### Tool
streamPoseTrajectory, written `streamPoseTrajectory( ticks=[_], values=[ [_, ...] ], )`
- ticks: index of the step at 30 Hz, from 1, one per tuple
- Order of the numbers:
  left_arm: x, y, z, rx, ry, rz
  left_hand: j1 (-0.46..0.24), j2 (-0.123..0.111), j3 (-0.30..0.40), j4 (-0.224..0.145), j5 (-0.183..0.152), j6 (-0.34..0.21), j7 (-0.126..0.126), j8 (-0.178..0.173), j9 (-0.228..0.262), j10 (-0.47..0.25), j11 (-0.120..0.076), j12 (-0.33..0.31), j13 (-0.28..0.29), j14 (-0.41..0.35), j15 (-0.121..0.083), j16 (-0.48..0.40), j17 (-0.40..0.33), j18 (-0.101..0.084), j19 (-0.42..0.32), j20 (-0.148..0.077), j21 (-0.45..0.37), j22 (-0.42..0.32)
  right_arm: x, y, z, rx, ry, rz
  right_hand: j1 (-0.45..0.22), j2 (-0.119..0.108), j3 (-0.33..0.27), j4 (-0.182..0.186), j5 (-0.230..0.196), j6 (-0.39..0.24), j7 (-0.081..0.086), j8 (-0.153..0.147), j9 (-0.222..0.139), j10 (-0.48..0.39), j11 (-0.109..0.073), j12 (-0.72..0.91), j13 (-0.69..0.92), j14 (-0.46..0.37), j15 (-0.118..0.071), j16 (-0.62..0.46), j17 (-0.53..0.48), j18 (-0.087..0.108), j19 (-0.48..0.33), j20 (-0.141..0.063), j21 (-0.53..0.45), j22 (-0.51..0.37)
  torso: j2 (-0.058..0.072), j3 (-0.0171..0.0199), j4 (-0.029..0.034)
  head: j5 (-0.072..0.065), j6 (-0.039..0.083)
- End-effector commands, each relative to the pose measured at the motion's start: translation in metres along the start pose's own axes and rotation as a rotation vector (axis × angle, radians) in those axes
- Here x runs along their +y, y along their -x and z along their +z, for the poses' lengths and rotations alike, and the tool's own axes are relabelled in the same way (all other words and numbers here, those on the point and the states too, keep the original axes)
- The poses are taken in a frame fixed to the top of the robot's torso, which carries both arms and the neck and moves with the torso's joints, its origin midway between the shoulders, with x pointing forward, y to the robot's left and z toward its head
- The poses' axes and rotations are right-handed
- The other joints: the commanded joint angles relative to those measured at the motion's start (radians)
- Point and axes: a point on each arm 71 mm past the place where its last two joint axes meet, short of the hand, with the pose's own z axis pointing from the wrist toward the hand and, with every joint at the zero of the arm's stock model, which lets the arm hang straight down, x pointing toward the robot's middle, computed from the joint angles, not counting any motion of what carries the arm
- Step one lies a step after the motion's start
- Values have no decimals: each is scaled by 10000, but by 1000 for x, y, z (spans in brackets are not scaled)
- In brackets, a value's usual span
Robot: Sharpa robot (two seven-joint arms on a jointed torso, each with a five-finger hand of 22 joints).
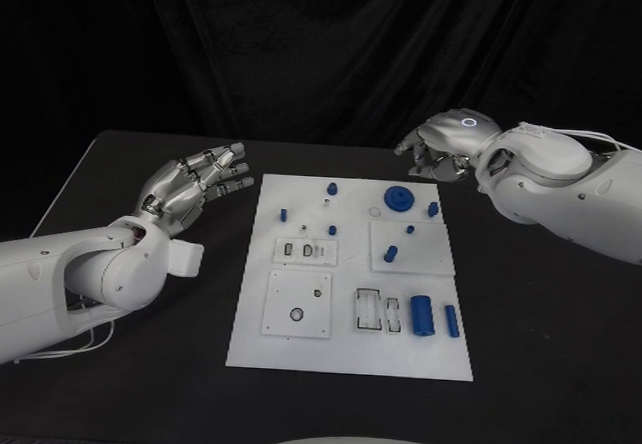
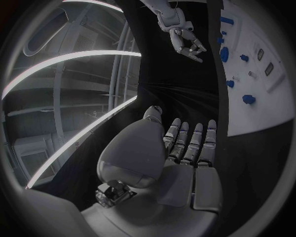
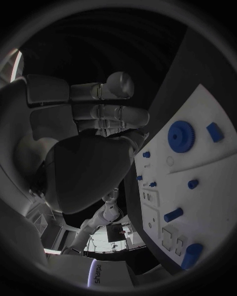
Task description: Assemble the parts on the task board
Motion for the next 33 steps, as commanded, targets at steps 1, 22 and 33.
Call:
streamPoseTrajectory(
  ticks=[1, 22, 33],
  values=[
    [-7, -2, 1, 96, -904, -142, 101, -34, 45, 10, 64, 72, 9, 66, 5, 24, 24, 59, 12, 70, 4, 32, 8, -204, 51, -15, 58, -4, -9, -11, -6, 716, -402, 955, -252, 12, -26, 183, -25, 98, 35, -24, -41, -482, -23, 1565, 1165, 32, -3, 392, 584, 61, 33, 12, 79, 266, -83, -44, -78, 36, -41],
    [-5, -1, 3, 154, -861, -155, 158, -25, 93, 8, 104, 41, 7, 82, 0, 22, 67, 56, 12, 126, 54, 95, 17, -217, 96, -11, 95, 6, -8, -42, -9, 1536, -801, 1430, -1771, 369, -884, 596, 232, 960, 81, 62, 346, 4690, 48, 9485, 10440, 1776, 107, 6763, 9764, -638, 1465, 164, 2959, 3904, -94, -57, -116, 47, -150],
    [-5, -1, 3, 176, -827, -150, 164, -24, 97, 8, 107, 35, 6, 83, -1, 22, 70, 58, 12, 133, 60, 102, 18, -218, 99, -10, 97, 6, 1, -47, -2, 1756, -969, 1458, -1548, 399, -781, 163, 930, 227, 9, -108, 309, 4690, -2, 9485, 10440, 2146, 63, 7183, 10668, -893, 2194, 152, 3815, 4814, -91, -68, -116, 46, -147]
  ],
)
